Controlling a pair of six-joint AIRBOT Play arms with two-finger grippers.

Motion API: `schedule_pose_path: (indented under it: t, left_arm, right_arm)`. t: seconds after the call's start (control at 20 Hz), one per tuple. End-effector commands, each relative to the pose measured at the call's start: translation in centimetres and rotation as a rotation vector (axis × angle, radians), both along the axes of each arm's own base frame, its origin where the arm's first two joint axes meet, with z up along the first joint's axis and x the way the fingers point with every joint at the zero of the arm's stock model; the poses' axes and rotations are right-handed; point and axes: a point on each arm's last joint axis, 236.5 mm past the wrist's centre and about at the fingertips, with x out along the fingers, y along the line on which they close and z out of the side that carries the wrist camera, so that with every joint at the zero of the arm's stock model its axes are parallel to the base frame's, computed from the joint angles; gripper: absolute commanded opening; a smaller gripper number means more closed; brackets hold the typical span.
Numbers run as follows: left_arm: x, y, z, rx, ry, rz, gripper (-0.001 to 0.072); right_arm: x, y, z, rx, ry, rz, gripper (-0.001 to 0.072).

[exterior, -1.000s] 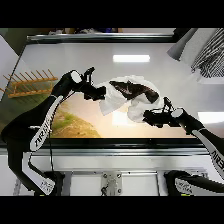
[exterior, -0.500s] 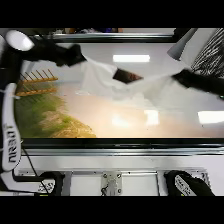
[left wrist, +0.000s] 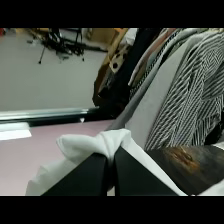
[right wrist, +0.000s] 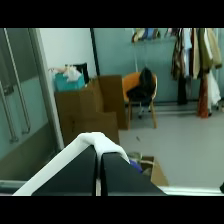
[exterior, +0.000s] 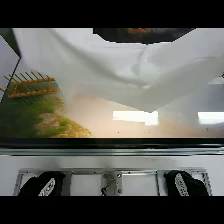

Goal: Fold the clothes and pants, and hang the long-sleeved shirts on hangers.

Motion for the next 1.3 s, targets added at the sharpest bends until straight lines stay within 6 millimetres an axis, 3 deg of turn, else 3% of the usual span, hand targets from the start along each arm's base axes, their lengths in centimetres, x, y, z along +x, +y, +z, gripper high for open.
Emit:
schedule_pose_path:
  t: [0.0, 0.1, 0.25, 0.35, 0.45, 0.55, 0.6, 0.65, 0.7, 0.75, 0.85, 0.95, 1.0, 1.1, 1.15, 1.25]
  left_arm:
    - [-1.6, 2.4, -0.2, -0.015, -0.037, 0.098, 0.0009]
    - [1.6, 4.1, -4.6, -0.024, 0.101, 0.144, 0.0009]
    - [7.5, 5.3, -14.6, -0.033, 0.408, 0.131, 0.0009]
    - [11.0, 4.4, -21.9, -0.040, 0.604, 0.082, 0.0009]
    - [13.8, 2.8, -29.3, -0.040, 0.778, 0.036, 0.0009]
    - [17.0, 2.6, -35.4, -0.065, 0.883, 0.054, 0.0009]
    - [18.9, 3.2, -37.9, -0.084, 0.910, 0.084, 0.0009]
    - [20.3, 4.1, -39.8, -0.095, 0.934, 0.111, 0.0160]
    - [21.4, 4.9, -41.1, -0.110, 0.961, 0.123, 0.0605]
    - [22.1, 6.0, -42.0, -0.115, 0.991, 0.129, 0.0673]
    - [22.1, 7.8, -42.7, -0.093, 1.044, 0.108, 0.0669]
    - [20.7, 9.3, -43.7, 0.000, 1.083, 0.085, 0.0668]
    - [19.7, 10.0, -44.8, 0.072, 1.122, 0.093, 0.0668]
    - [17.8, 10.9, -47.4, 0.242, 1.187, 0.121, 0.0668]
    - [17.0, 10.4, -48.9, 0.307, 1.212, 0.116, 0.0668]
    - [15.5, 7.1, -51.6, 0.338, 1.254, 0.053, 0.0668]
  right_arm:
    - [-1.3, -0.4, 2.5, 0.010, -0.082, -0.028, 0.0004]
    - [1.8, -1.2, 0.8, 0.045, -0.001, -0.005, 0.0005]
    - [9.8, -1.6, -4.3, 0.122, 0.192, 0.114, 0.0004]
    - [16.7, 0.7, -9.8, 0.144, 0.346, 0.227, 0.0004]
    - [23.9, 5.2, -17.9, 0.127, 0.526, 0.313, 0.0004]
    - [30.2, 9.0, -25.7, 0.136, 0.637, 0.334, 0.0007]
    - [32.8, 10.2, -29.0, 0.166, 0.671, 0.338, 0.0124]
    - [34.5, 11.1, -31.3, 0.210, 0.704, 0.353, 0.0524]
    - [35.4, 11.5, -33.1, 0.260, 0.739, 0.378, 0.0720]
    - [35.8, 11.1, -33.7, 0.303, 0.757, 0.390, 0.0720]
    - [35.7, 8.3, -33.4, 0.312, 0.766, 0.368, 0.0709]
    - [34.0, 4.6, -32.9, 0.247, 0.797, 0.337, 0.0665]
    - [32.7, 2.6, -33.3, 0.192, 0.839, 0.309, 0.0578]
    - [29.9, -1.1, -35.3, 0.062, 0.957, 0.235, 0.0576]
    - [28.1, -2.4, -36.7, 0.012, 1.028, 0.206, 0.0576]
    - [24.8, -3.9, -39.3, -0.051, 1.145, 0.156, 0.0576]
